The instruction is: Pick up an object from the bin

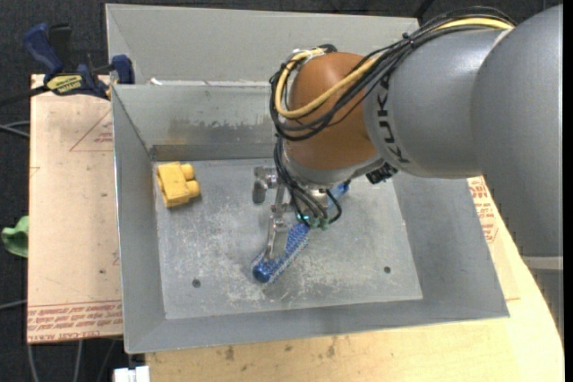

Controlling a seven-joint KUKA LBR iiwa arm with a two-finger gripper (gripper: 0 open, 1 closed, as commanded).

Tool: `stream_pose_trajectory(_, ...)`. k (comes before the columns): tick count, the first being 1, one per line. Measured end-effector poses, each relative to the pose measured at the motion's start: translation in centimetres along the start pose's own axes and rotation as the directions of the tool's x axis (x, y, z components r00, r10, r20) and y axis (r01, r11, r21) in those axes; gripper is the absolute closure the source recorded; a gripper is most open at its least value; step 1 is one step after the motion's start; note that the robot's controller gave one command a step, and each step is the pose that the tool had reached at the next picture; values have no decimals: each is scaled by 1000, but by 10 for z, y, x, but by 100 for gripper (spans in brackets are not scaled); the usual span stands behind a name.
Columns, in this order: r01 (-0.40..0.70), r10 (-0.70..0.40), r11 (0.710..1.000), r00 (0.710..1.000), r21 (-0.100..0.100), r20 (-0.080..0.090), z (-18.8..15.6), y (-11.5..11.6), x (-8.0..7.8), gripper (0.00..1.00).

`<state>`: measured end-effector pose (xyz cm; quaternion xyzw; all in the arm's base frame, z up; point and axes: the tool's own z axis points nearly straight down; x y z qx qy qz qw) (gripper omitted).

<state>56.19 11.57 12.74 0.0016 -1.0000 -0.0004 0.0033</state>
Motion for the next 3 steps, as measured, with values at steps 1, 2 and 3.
stream_pose_trajectory(1,201,-201,980,980,3,5,37,-48,46,0)
stream_pose_trajectory(2,201,-201,980,979,1,7,38,-47,46,100)
stream_pose_trajectory(3,309,-309,951,951,4,14,-79,-53,56,100)
